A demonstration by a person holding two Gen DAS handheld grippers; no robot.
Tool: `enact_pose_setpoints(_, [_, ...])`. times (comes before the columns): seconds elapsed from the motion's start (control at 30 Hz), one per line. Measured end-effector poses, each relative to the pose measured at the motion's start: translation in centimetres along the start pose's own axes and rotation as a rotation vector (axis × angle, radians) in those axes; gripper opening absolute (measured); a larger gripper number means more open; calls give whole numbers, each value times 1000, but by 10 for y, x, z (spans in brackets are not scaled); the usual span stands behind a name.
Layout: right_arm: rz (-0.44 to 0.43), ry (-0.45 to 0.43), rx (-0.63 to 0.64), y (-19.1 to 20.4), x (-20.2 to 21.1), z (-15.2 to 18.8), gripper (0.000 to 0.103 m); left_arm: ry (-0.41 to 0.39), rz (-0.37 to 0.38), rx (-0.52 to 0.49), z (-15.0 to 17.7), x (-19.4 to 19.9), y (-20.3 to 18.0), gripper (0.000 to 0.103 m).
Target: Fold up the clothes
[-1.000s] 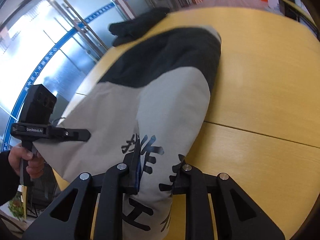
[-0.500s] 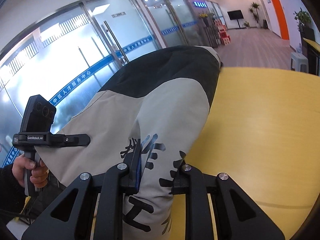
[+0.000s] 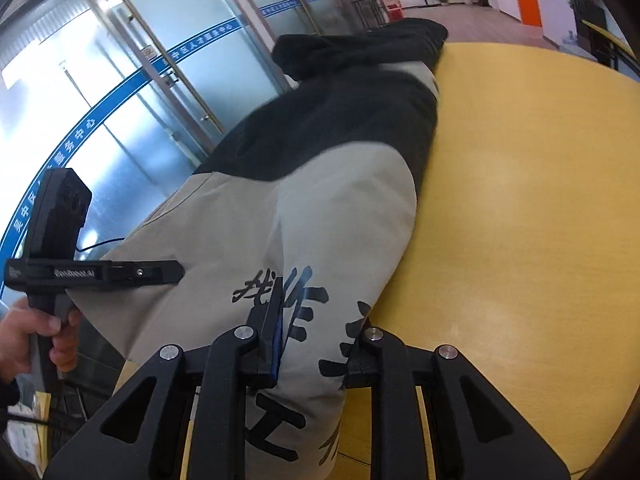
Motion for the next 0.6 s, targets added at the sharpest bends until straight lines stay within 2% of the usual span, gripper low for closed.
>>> enact_pose_setpoints(0.03, [13,11,-10,1,-18,3,17,0,14,13,0,0,5,21])
enact_pose_setpoints(0.13, [23,43,-16,5,-26,2,18,2,2,0,1,-6,-3,22])
enact_pose_setpoints(0.27, [42,89,-14,11,-35,-3,24,17,-65,-9,3,-8,-17,39])
enact_pose_setpoints(0.33, [54,105,6,12,-32,-7,44,-7,-113,-13,4,7,-24,39])
enact_pose_setpoints(0.43, [38,90,30,15,-13,-18,61,-121,-169,-32,3,61,-34,41])
enact_pose_setpoints(0.5, [23,59,84,21,8,-25,68,-214,-203,-27,0,108,-41,53])
enact_pose_setpoints(0.6, [-23,36,142,34,40,-31,69,-349,-270,14,0,194,-43,60])
Point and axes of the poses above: each gripper's, at about its wrist camera, not at the fingertips, and x roughly against the way its jaws point, y to its left, z to its underside, the point moved 4 cm from there along -x, roughly the way its jaws point, and after that the axes turned 7 degrees about -y, right-handed, at the moved point
